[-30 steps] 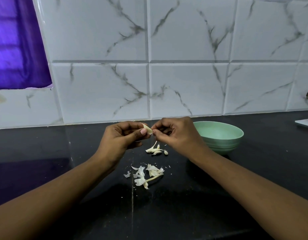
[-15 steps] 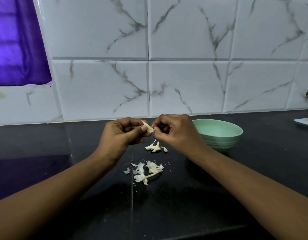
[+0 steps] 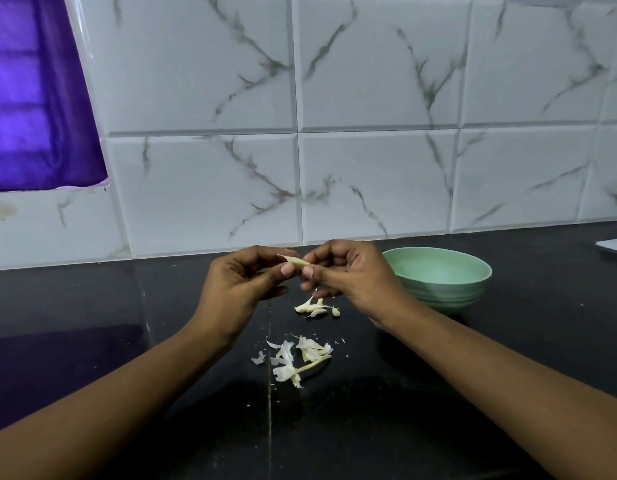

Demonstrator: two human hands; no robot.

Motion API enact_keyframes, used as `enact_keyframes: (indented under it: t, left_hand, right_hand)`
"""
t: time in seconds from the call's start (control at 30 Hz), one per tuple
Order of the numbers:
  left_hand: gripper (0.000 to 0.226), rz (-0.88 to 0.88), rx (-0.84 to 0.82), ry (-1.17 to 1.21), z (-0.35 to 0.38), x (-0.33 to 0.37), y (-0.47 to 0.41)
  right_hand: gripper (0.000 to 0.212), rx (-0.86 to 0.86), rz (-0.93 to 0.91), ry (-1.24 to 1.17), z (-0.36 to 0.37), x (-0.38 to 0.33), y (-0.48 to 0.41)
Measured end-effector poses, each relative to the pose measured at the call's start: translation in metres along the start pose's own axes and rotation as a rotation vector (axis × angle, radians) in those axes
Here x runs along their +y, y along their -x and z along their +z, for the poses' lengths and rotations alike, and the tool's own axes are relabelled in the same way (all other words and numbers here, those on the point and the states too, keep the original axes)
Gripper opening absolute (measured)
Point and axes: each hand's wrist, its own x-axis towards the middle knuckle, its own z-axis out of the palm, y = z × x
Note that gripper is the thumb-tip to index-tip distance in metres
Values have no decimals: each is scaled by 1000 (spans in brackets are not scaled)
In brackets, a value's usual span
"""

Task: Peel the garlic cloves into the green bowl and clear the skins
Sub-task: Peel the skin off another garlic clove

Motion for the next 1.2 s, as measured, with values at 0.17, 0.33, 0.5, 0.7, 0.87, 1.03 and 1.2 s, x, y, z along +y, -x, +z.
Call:
enact_keyframes:
  t: [0.17, 0.33, 0.5, 0.7, 0.87, 1.03, 1.2]
  left_hand:
    - [28, -53, -8, -17, 3, 0, 3]
    - [19, -48, 41, -2, 8, 2, 4]
    - [23, -76, 70, 52, 5, 0, 2]
    - [23, -111, 65, 92, 3, 0, 0]
    - [22, -121, 67, 78, 3, 0, 0]
    - [21, -88, 76, 21, 4, -1, 2]
    - [20, -34, 80, -46, 6, -1, 3]
  right_hand:
    - [11, 174, -319, 377, -6, 0, -1]
    - [6, 185, -561, 635, -9, 0, -1]
    - [10, 167, -517, 565, -5, 1, -1]
    - [13, 99, -328, 367, -7, -2, 0]
    - [11, 91, -400, 498, -7, -2, 1]
    - [11, 161, -543, 703, -3, -3, 2]
    - [8, 211, -639, 918, 0, -4, 4]
